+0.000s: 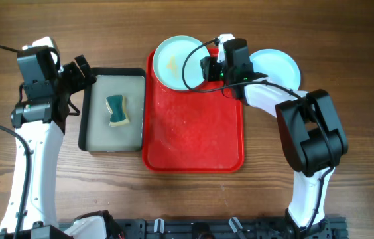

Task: Clean dirty plates on tray and stack at the side
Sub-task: 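Move the right gripper to the remaining light-blue plate and grasp its rim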

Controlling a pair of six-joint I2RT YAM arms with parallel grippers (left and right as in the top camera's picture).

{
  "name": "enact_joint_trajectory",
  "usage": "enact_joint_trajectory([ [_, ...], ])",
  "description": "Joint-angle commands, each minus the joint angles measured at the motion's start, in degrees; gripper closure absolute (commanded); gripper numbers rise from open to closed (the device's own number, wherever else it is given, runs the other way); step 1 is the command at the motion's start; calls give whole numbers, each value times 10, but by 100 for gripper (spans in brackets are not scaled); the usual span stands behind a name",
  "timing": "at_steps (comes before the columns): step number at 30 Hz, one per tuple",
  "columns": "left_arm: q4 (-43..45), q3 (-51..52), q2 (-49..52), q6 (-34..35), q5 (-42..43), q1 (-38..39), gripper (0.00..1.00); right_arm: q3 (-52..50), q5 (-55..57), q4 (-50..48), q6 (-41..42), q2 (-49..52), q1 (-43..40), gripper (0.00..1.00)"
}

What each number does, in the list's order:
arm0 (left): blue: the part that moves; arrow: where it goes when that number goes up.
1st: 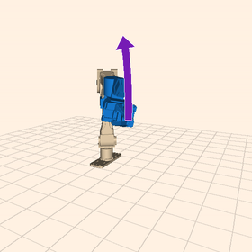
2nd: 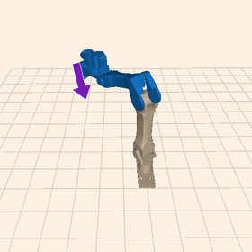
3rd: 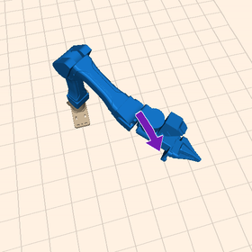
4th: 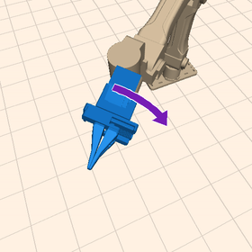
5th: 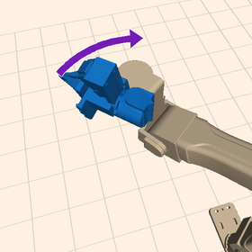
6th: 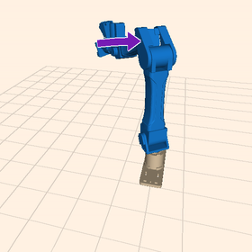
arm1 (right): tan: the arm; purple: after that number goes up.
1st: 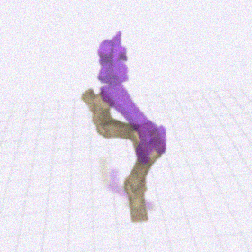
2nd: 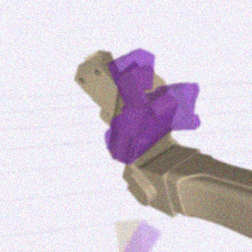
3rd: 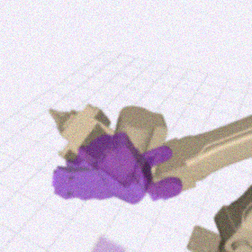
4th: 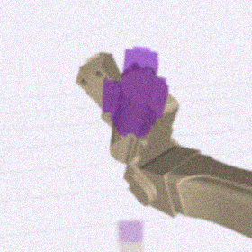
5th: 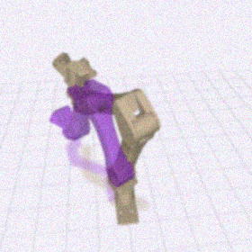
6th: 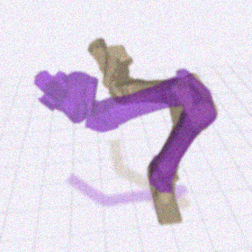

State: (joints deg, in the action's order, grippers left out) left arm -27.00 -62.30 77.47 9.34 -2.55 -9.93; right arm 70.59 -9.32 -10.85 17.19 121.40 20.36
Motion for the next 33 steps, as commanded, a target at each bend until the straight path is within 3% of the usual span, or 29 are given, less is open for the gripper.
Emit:
enact_joint_trajectory([
  [1, 1, -3, 2, 5, -3, -3, 0, 3, 14, -3, 10, 20, 9, 56],
  [2, 1, -3, 2, 5, -3, -3, 0, 3, 17, -2, 10, 20, 9, 66],
  [4, 1, -3, 2, 5, -3, -3, 0, 3, 17, -2, 10, 20, 9, 74],
  [6, 1, -3, 2, 5, -3, -3, 0, 3, 17, 8, 11, 20, 9, 91],
  [7, 1, -3, 2, 5, -3, -3, 0, 3, 16, 14, 11, 20, 9, 95],
  [33, 1, -3, 2, 5, -3, -3, 0, 3, -28, 94, 14, 20, 9, 96],
])
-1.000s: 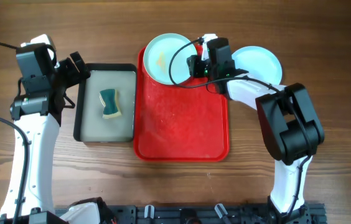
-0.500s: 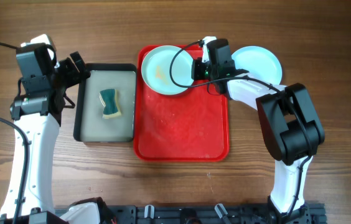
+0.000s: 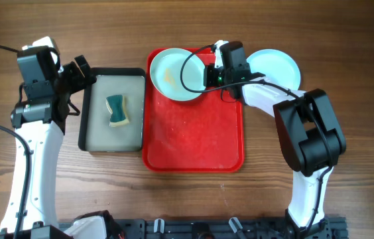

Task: Clean dirty plates on tray and stack at the side
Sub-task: 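Move the right gripper to the remaining light-blue plate and grasp its rim, then hold the light-blue plate rim on the red tray with the right gripper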

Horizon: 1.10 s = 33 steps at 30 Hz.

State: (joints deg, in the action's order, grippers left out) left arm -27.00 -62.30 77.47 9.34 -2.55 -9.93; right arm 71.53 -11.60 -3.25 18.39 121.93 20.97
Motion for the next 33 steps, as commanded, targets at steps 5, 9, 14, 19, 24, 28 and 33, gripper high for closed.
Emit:
enact_joint_trajectory([
  [5, 1, -3, 2, 5, -3, -3, 0, -7, -9, 48, 13, -3, 2, 96],
  [9, 1, -3, 2, 5, -3, -3, 0, -7, -9, 113, 14, -26, 2, 96],
  [14, 1, -3, 2, 5, -3, -3, 0, -7, -4, 192, 28, -70, 2, 96],
  [19, 1, -3, 2, 5, -3, -3, 0, -7, 30, 327, 28, -133, 6, 96],
  [24, 1, -3, 2, 5, -3, -3, 0, -7, 30, 402, 26, -134, 31, 91],
  [28, 1, -3, 2, 5, -3, -3, 0, -7, 31, 381, -73, -134, 31, 66],
  [33, 1, -3, 2, 5, -3, -3, 0, -7, 74, 364, -101, -133, 31, 65],
])
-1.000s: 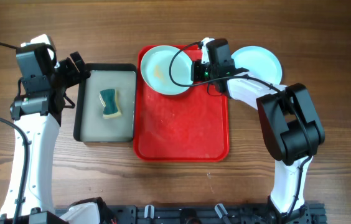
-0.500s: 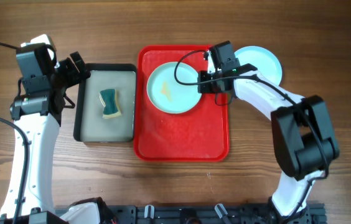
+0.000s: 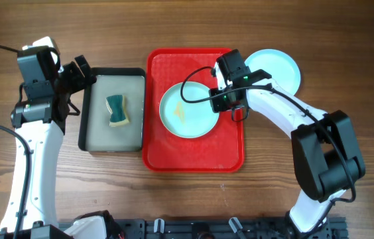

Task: Clean dirty plates on tray and stack at the side
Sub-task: 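Hold the light-blue plate rim on the red tray with the right gripper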

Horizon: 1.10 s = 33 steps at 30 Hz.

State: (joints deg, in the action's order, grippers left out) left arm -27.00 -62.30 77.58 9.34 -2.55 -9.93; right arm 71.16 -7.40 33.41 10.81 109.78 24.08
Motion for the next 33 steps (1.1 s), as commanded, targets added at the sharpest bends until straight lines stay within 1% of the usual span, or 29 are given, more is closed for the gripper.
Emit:
enact_joint_trajectory([
  [1, 1, -3, 1, 5, -3, -3, 0, -3, 32, -6, -24, -11, 0, 66],
  [3, 1, -3, 1, 5, -3, -3, 0, -3, 32, -17, -22, -5, 0, 73],
  [8, 1, -3, 1, 5, -3, -3, 0, -3, 31, -23, -17, 6, 0, 77],
  [11, 1, -3, 1, 5, -3, -3, 0, -4, 31, -25, -18, 6, 0, 83],
  [21, 1, -3, 1, 5, -3, -3, 0, -23, 29, -47, -23, 7, 0, 83],
  [24, 1, -3, 1, 5, -3, -3, 0, -30, 29, -57, -23, 7, 0, 86],
  [28, 1, -3, 1, 5, -3, -3, 0, -30, 18, -58, -33, 7, 0, 86],
  [30, 1, -3, 1, 5, -3, -3, 0, -30, 19, -61, -27, 7, 0, 96],
  [33, 1, -3, 1, 5, -3, -3, 0, -30, 43, -61, 18, 7, 0, 96],
])
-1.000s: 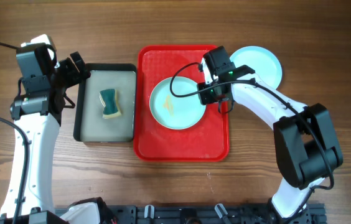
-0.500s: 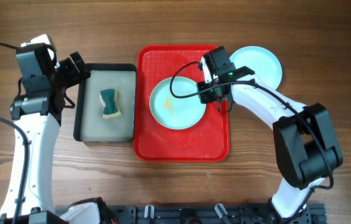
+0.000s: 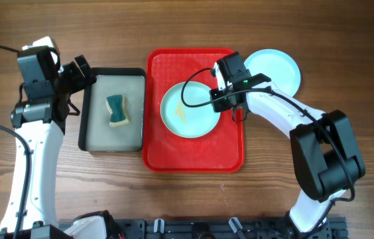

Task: Clean dirty plates on tray and stack at the side
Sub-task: 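Hold the light-blue plate rim on the red tray with the right gripper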

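A pale blue plate (image 3: pixel 187 110) smeared with yellowish residue lies flat in the middle of the red tray (image 3: pixel 193 154). My right gripper (image 3: pixel 222 99) sits at the plate's right rim, shut on the edge. A second pale blue plate (image 3: pixel 276 66), with no residue, rests on the table just right of the tray's far corner. A teal and yellow sponge (image 3: pixel 116 110) lies in the black bin (image 3: pixel 113 143) left of the tray. By the bin's far left corner my left gripper (image 3: pixel 79 85) hangs open, holding nothing.
The bin stands directly against the tray's left side. The right arm's black cable loops over the dirty plate's far edge. Bare wooden table lies in front of the tray and bin.
Almost nothing differs. The dirty plate and the right gripper at its rim are a touch further right on the tray. The left arm has not moved.
The right gripper first held the dirty plate at the tray's far edge, partly overhanging it. Then the plate was further left at the far left corner. After that it lay in the tray's middle, where it stays, still gripped. The left arm stayed still throughout.
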Controlling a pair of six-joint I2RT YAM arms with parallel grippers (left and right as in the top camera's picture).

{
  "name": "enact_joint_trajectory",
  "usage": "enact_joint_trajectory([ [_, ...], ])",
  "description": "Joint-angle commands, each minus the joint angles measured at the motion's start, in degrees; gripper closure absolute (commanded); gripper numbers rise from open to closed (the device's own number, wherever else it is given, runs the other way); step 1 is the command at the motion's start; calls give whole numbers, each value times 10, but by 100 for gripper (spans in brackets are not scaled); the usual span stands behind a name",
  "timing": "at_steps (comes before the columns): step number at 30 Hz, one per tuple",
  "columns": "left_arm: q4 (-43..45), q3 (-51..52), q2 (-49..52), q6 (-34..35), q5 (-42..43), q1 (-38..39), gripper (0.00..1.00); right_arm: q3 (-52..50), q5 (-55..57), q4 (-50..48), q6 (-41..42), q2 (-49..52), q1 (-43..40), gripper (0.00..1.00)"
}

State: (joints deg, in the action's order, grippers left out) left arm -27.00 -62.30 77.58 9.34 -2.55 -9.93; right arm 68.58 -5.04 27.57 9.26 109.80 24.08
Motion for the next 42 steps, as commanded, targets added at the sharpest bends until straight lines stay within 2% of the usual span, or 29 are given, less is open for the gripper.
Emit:
enact_joint_trajectory([
  [1, 1, -3, 1, 5, -3, -3, 0, -4, 29, -1, 50, 7, 0, 96],
  [8, 1, -3, 1, 5, -3, -3, 0, -4, 50, -1, 131, 7, -7, 96],
  [19, 1, -3, 1, 5, -3, -3, 0, -3, 19, 18, 135, -26, -7, 96],
  [20, 1, -3, 1, 5, -3, -3, 0, -3, 16, 19, 134, -26, -7, 94],
  [22, 1, -3, 1, 5, -3, -3, 0, -3, 16, 18, 132, -26, -7, 71],
  [24, 1, -3, 1, 5, -3, -3, 0, -3, 16, 18, 116, -25, -7, 69],
  [27, 1, -3, 1, 5, -3, -3, 0, -7, 18, 14, 117, -19, -7, 71],
  [31, 1, -3, 1, 5, -3, -3, 0, -7, 20, 14, 117, 5, -7, 86],
  [35, 1, -3, 1, 5, -3, -3, 0, -7, 20, 11, 118, 5, -7, 93],
  [42, 2, -3, 1, 5, -3, -3, 0, -10, 20, 11, 103, 6, -7, 94],
])
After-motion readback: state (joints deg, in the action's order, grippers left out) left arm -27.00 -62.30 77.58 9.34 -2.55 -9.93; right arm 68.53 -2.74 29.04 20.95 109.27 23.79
